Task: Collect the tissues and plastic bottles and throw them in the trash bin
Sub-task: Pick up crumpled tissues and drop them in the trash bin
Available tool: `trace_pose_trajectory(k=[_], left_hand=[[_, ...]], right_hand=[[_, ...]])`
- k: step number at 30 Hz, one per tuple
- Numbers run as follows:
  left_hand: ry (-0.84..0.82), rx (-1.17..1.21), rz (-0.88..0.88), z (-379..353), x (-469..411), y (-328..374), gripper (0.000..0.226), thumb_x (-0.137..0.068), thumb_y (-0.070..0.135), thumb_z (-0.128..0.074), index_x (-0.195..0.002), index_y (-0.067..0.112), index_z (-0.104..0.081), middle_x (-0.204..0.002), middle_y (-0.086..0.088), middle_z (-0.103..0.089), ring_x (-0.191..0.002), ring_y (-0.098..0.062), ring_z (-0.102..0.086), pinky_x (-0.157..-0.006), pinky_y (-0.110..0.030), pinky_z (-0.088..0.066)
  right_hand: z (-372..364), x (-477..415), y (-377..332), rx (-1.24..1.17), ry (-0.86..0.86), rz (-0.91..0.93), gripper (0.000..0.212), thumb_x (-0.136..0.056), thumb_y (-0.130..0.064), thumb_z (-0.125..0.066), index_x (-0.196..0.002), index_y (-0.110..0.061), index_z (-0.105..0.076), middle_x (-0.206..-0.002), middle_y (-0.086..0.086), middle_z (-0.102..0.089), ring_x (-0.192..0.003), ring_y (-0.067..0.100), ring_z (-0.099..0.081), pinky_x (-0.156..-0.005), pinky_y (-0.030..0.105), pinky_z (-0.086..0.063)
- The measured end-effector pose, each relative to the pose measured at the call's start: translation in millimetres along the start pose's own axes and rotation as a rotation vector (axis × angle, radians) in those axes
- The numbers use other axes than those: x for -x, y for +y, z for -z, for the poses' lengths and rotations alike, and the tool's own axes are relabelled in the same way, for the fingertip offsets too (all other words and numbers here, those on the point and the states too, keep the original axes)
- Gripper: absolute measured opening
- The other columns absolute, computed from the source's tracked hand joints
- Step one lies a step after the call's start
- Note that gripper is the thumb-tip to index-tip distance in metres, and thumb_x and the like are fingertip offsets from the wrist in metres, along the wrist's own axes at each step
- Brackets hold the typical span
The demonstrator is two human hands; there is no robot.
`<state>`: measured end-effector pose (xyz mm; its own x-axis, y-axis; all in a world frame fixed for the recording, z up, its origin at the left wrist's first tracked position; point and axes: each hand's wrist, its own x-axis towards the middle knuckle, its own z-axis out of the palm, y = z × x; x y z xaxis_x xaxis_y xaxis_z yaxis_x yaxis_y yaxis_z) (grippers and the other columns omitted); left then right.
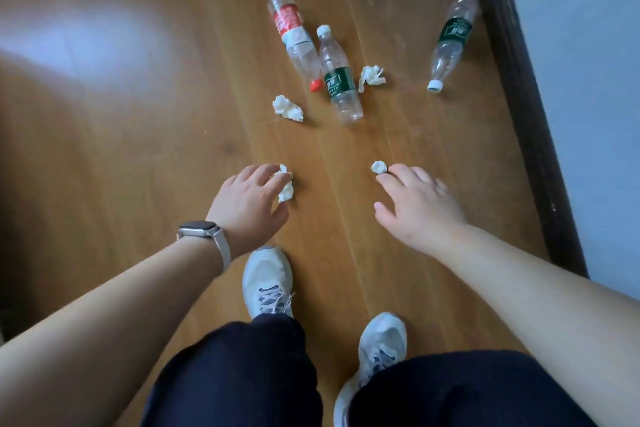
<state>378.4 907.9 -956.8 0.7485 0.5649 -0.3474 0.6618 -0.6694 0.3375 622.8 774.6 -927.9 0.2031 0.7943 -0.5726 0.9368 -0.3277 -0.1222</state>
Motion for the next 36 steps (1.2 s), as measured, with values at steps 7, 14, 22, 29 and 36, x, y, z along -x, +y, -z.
trace_pose_trajectory(k=[7,14,22,29,36], left_hand=[[-0.127,-0.091,0.041,-105.7,-44.8,-39.9,0.064,-0.087,0.044,-0.062,-0.144,0.026,-0.04,-0.147,-0.005,-0.042,-0.127,-0.032,-0.046,-0.093,-0.044,-0.046],[-0.183,-0.164,0.068,-153.1,-66.6,-63.5,0.076,-0.087,0.049,-0.059,-0.151,0.032,-0.021,-0.153,-0.005,-0.028,-0.13,-0.029,-0.042,-0.095,-0.041,-0.045],[-0.156,-0.132,0.024,-171.2,-69.5,-70.6,0.041,-0.096,0.026,-0.051,-0.136,0.024,-0.044,-0.137,-0.003,-0.044,-0.113,-0.025,-0.047,-0.077,-0.033,-0.048],[-0.041,0.141,0.109,-146.4,-69.4,-70.1,0.038,-0.086,0.022,-0.067,-0.122,0.014,-0.06,-0.114,-0.008,-0.057,-0.092,-0.032,-0.06,-0.074,-0.037,-0.051],[0.215,0.316,0.162,-61.9,-34.6,-29.9,0.036,-0.076,0.013,-0.075,-0.111,0.009,-0.064,-0.1,-0.007,-0.057,-0.075,-0.025,-0.057,-0.068,-0.032,-0.048]], right_hand=[[-99.3,-81.9,48.4,0.0,0.015,-0.052,0.052,-0.091,-0.044,-0.049,-0.139,-0.025,-0.04,-0.137,-0.002,-0.041,-0.122,0.023,-0.042,-0.094,0.039,-0.04],[-149.8,-130.7,69.2,-0.088,0.028,-0.133,0.054,-0.09,-0.037,-0.057,-0.138,-0.022,-0.039,-0.131,0.001,-0.042,-0.112,0.027,-0.045,-0.092,0.043,-0.044],[-175.6,-147.1,59.9,-0.126,0.025,-0.123,0.027,-0.092,-0.021,-0.053,-0.119,-0.015,-0.054,-0.117,0.005,-0.05,-0.096,0.031,-0.053,-0.078,0.038,-0.047],[-154.5,-139.3,49.9,-0.197,0.078,-0.104,0.022,-0.09,-0.025,-0.053,-0.111,-0.018,-0.055,-0.111,0.0,-0.05,-0.092,0.028,-0.054,-0.068,0.034,-0.042],[-79.6,-86.4,13.1,-0.321,0.144,-0.067,0.019,-0.086,-0.026,-0.055,-0.105,-0.02,-0.056,-0.104,-0.005,-0.051,-0.09,0.024,-0.053,-0.069,0.034,-0.043]])
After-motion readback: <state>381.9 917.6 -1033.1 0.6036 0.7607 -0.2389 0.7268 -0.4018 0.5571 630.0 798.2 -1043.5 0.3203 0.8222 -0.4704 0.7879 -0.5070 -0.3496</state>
